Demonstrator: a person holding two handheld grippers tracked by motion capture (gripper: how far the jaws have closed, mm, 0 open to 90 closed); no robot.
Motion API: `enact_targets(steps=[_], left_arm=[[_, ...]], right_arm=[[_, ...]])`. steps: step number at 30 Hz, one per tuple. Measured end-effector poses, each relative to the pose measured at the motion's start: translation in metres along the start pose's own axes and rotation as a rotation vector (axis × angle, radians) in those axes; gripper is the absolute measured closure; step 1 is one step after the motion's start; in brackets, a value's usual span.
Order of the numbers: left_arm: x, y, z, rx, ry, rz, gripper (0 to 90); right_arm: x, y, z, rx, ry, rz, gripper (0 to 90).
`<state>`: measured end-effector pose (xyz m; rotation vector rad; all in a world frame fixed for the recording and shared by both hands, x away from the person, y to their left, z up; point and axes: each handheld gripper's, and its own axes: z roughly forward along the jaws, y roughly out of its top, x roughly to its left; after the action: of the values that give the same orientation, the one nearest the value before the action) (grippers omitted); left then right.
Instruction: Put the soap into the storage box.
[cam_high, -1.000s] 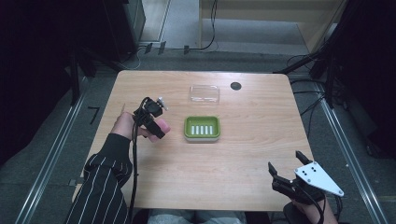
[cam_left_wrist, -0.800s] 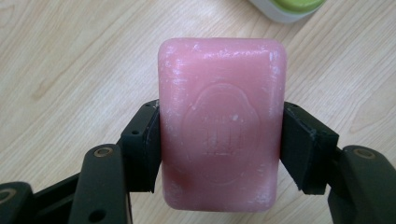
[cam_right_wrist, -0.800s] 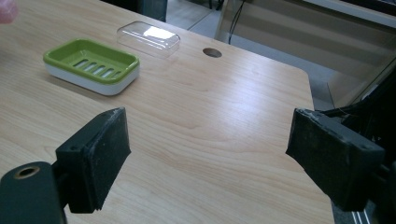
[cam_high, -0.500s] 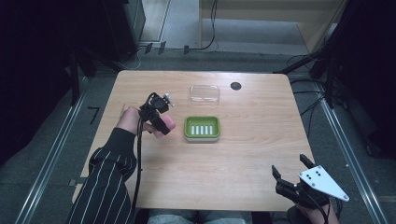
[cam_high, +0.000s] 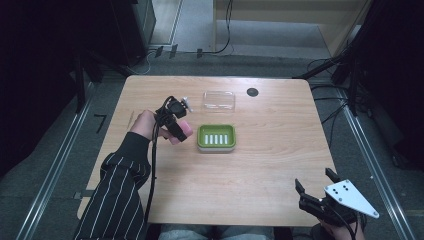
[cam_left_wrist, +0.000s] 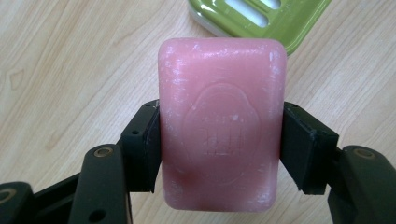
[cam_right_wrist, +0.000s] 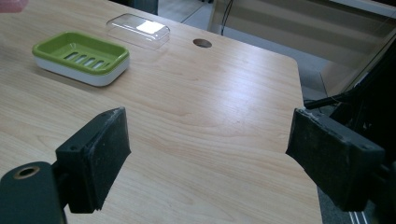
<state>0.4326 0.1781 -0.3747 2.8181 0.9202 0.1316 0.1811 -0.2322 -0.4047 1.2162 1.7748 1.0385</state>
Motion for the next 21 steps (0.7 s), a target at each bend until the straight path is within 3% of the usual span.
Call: enact_targets(steps=[21], left_arm=[[-0.005, 0.019, -0.003, -0.033, -0.002, 0.063, 38.2]], right_arm=[[-0.002, -0.002, -0.003, 0.007, -0.016, 0.011, 13.5]])
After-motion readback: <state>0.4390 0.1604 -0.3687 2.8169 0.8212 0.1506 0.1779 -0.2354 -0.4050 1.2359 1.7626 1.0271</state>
